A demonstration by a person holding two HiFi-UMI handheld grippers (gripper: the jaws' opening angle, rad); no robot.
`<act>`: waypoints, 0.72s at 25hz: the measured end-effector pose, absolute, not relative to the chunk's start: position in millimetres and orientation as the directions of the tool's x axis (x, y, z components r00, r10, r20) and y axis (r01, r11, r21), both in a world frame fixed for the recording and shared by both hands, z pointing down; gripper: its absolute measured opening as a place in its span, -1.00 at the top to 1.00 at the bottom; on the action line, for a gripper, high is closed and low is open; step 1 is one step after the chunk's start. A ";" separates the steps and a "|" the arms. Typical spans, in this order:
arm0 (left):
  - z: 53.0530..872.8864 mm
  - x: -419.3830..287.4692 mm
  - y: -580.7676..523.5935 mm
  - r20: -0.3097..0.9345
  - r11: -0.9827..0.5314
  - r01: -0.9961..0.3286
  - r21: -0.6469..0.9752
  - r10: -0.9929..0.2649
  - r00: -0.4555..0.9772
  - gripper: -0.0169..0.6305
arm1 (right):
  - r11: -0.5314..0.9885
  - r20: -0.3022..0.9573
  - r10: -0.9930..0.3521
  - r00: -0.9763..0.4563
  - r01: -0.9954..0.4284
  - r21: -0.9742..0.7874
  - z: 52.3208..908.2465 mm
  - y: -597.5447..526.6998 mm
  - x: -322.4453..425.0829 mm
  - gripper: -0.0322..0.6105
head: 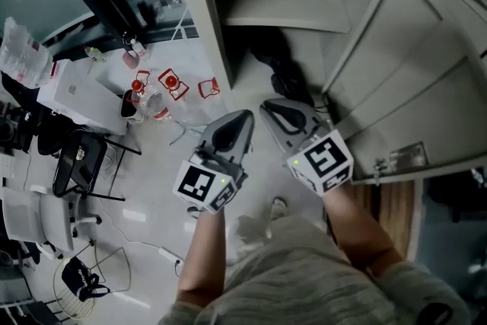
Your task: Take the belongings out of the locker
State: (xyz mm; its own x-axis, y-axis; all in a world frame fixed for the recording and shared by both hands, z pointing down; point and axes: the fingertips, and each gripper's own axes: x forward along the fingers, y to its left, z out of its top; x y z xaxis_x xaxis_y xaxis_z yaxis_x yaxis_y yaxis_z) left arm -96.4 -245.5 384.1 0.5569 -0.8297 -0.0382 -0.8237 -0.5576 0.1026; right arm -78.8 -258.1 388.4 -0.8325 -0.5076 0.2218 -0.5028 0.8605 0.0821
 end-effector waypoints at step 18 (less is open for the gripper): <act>394.1 -107.1 -290.0 -0.062 -0.698 -0.691 0.186 -0.710 0.701 0.93 | 0.733 0.379 -0.659 -0.650 -0.669 0.128 393.7 -316.2 -93.5 0.53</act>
